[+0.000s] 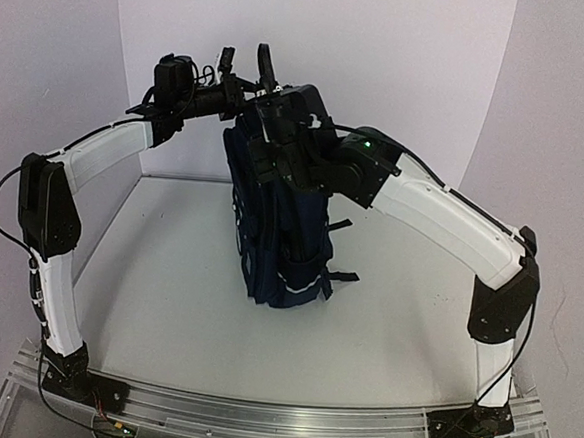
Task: Pack the student bag
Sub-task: Zip the student bag at the center of the board.
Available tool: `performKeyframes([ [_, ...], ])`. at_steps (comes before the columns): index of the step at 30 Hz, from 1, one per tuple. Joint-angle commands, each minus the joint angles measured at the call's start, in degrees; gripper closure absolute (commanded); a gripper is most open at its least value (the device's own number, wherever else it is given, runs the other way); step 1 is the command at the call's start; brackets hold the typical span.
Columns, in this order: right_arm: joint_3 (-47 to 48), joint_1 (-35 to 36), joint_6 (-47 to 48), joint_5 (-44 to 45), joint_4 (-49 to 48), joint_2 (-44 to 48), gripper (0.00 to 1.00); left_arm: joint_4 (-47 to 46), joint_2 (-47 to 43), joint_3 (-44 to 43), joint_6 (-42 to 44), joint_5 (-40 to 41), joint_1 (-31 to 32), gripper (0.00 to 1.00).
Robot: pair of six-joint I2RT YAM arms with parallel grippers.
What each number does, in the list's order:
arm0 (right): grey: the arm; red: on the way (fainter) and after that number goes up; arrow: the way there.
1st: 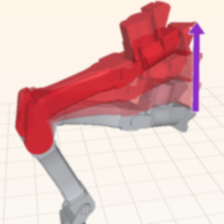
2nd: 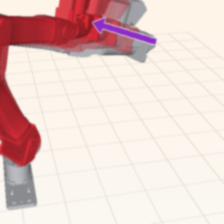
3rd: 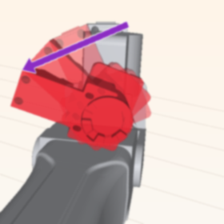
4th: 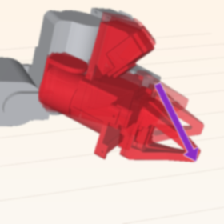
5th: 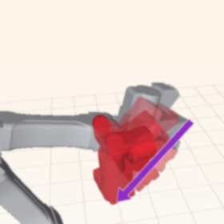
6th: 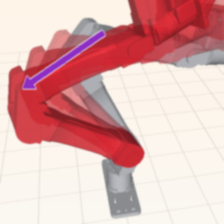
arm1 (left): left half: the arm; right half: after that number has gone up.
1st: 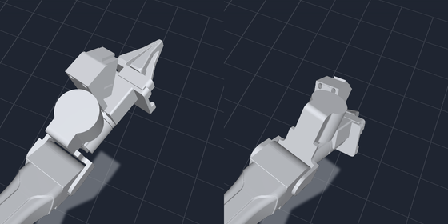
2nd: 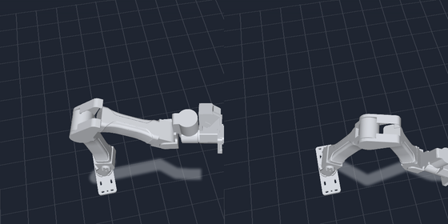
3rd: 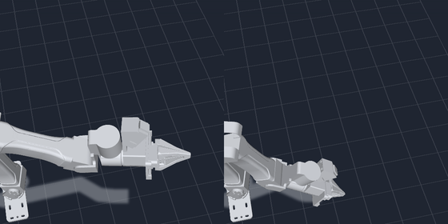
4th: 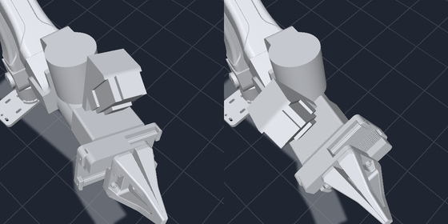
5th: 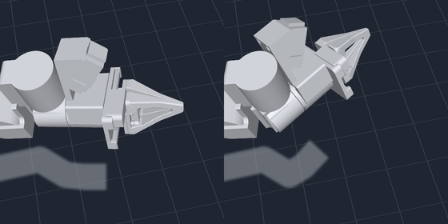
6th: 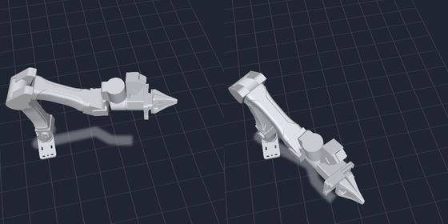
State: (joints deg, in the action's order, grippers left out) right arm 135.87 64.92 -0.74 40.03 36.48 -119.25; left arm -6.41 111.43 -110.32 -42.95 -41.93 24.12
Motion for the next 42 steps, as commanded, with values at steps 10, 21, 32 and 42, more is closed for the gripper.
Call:
performKeyframes([
  [10,-15.08,-0.84,-2.37,-8.17,-5.95,19.3,1.0,6.58,-0.44,-10.7,1.04,5.78,-1.92,1.0],
  [21,-28.14,-0.85,-9.16,-5.53,-6.07,30.86,1.0,4.37,2.11,-7.88,-2.34,12.15,-4.61,1.0],
  [32,-37.27,-1.61,-12.28,0.68,-10.11,36.68,1.0,0.96,-6.38,14.62,-4.87,15.14,-8.85,1.0],
  [42,-37.58,-2.25,-17.45,2.16,-10.58,34.73,1.0,0.94,-8.48,28.55,-1.74,11.25,-8.79,1.0],
])
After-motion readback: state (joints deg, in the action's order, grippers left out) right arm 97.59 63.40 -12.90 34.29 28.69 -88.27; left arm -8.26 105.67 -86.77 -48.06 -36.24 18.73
